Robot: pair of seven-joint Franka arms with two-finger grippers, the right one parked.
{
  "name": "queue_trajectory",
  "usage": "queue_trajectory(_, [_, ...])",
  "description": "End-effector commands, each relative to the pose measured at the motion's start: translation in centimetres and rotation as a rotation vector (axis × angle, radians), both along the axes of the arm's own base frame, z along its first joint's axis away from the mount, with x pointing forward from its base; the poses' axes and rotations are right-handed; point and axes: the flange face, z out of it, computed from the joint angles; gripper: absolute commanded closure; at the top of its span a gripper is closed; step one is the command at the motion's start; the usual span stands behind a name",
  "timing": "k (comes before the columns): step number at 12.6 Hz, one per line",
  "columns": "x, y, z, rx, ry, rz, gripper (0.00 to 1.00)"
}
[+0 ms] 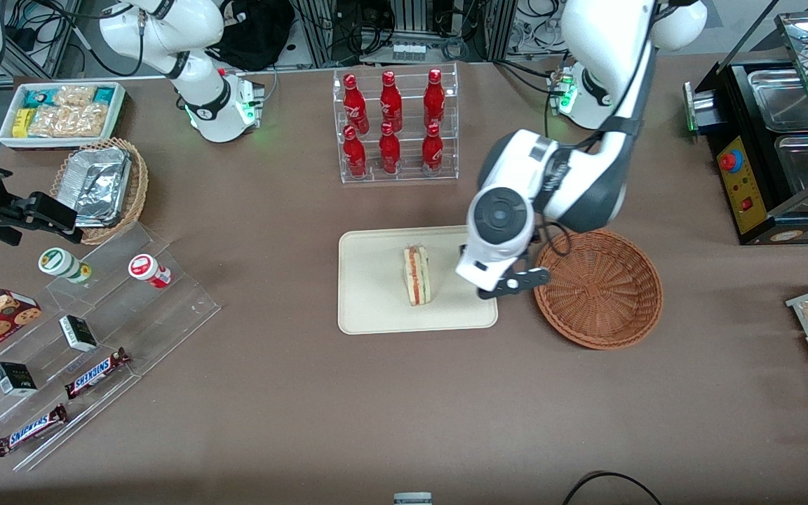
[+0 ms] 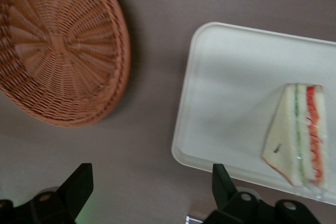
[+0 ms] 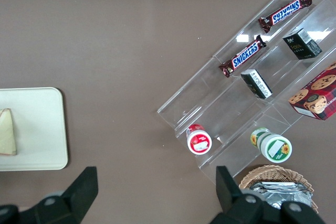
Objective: Place sandwich from basket to tray
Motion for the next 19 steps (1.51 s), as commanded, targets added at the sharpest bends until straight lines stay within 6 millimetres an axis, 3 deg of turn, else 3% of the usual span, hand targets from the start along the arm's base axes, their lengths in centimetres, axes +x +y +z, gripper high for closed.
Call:
queue_trajectory(1, [-0.4, 4.2, 2.0, -0.039, 0.015, -0.011, 0.0])
queue_trajectory(4, [0.1, 10.1, 5.2, -0.104, 0.03, -0.06, 0.0])
queue_trajectory(6, [-0.4, 12.8, 7.3, -0.133, 0.02, -0.07, 0.0])
queue_trajectory(9, [-1.2, 18.4, 9.0, -0.193, 0.025, -0.121, 0.0])
queue_trajectory(13, [-2.5, 22.8, 12.7, -0.207, 0.027, -0.199, 0.0])
queue_trajectory(19, [-4.3, 28.5, 16.6, -0.213, 0.051, -0.29, 0.0])
